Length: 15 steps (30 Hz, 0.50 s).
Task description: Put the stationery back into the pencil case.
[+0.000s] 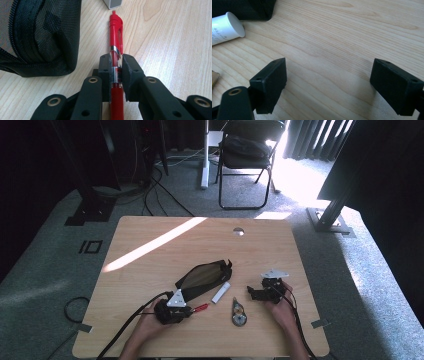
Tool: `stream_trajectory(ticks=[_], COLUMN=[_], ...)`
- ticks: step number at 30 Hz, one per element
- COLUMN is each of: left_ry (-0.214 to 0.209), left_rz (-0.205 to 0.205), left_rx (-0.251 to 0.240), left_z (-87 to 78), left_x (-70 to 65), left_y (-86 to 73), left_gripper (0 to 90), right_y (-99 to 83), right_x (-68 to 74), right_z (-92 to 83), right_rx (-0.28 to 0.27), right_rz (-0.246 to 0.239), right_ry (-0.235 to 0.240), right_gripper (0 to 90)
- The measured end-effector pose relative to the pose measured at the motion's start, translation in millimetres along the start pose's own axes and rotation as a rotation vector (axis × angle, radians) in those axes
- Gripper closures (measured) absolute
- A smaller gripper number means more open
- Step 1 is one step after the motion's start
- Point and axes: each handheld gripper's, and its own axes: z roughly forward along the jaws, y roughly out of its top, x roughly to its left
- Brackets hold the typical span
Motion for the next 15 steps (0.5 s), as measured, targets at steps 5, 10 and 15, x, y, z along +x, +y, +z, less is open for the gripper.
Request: stream_trajectory(ticks=[5, 10, 15], left_ry=[0.008, 0.027, 0.032], left_rz=[0.008, 0.012, 0.018], left_rx=[0.001, 0.004, 0.007], left_z=[-0.1, -0.1, -0.4], left_x=[-1.3, -2.6, -3.8], left_y=[0.3, 0.8, 1.0], left_gripper=[79.4, 79.5, 79.5], right_y=[0.0, 0.0, 0.0], right_x=[0.0, 0.0, 0.0], right_z=[0.0, 0.0, 0.0], right_rx=[0.000, 0.000, 0.000], right_rz=[0.000, 0.000, 0.000], right_ry=[0.000, 0.000, 0.000], right_gripper=[13.8, 13.8, 13.7])
